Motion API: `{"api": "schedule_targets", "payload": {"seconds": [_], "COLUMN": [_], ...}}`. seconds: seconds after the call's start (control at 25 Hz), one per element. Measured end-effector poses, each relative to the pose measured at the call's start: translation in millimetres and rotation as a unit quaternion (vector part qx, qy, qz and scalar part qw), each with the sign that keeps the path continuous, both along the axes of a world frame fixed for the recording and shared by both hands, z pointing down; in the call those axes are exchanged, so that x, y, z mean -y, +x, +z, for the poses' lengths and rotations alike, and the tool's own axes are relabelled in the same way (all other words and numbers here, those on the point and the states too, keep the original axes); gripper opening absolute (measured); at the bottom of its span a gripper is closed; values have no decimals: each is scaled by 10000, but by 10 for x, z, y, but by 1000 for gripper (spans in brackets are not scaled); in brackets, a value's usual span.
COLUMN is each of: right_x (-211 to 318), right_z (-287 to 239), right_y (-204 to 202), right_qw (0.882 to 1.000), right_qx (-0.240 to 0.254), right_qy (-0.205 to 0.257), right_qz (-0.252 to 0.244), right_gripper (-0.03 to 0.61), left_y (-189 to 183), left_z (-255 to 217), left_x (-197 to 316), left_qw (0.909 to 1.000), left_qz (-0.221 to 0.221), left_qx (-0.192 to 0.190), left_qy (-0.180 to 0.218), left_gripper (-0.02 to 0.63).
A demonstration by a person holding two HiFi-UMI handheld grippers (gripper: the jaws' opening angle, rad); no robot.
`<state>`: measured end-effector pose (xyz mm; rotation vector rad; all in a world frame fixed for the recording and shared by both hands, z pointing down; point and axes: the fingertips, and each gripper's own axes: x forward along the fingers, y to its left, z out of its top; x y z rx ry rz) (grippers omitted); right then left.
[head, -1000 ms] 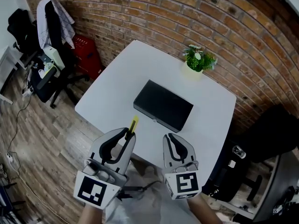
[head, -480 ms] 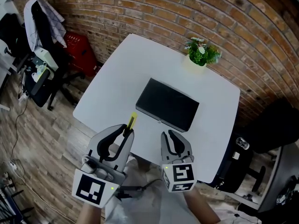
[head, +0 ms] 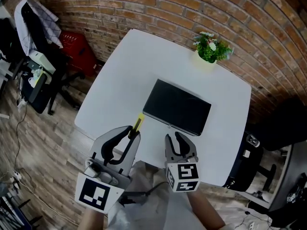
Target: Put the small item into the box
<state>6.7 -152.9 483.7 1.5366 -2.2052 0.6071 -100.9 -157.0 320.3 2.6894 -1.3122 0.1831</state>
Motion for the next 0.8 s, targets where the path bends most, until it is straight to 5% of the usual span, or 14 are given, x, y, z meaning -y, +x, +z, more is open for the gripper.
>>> {"api": "schedule_targets", "payload": {"seconds": [0.8], "right_x": [304], "right_z": [639], "right_y": [6], "right_qw": [9941], "right_qx": [-95], "right_qy": [-737], "right_qz": [788], "right_gripper": [100], "left_y": [-239], "left_z": [245], "left_x": [347], "left_qw": [9994], "left_qz": [256], "left_qx": [-43], "left_qy": [-216], "left_gripper": [77]}}
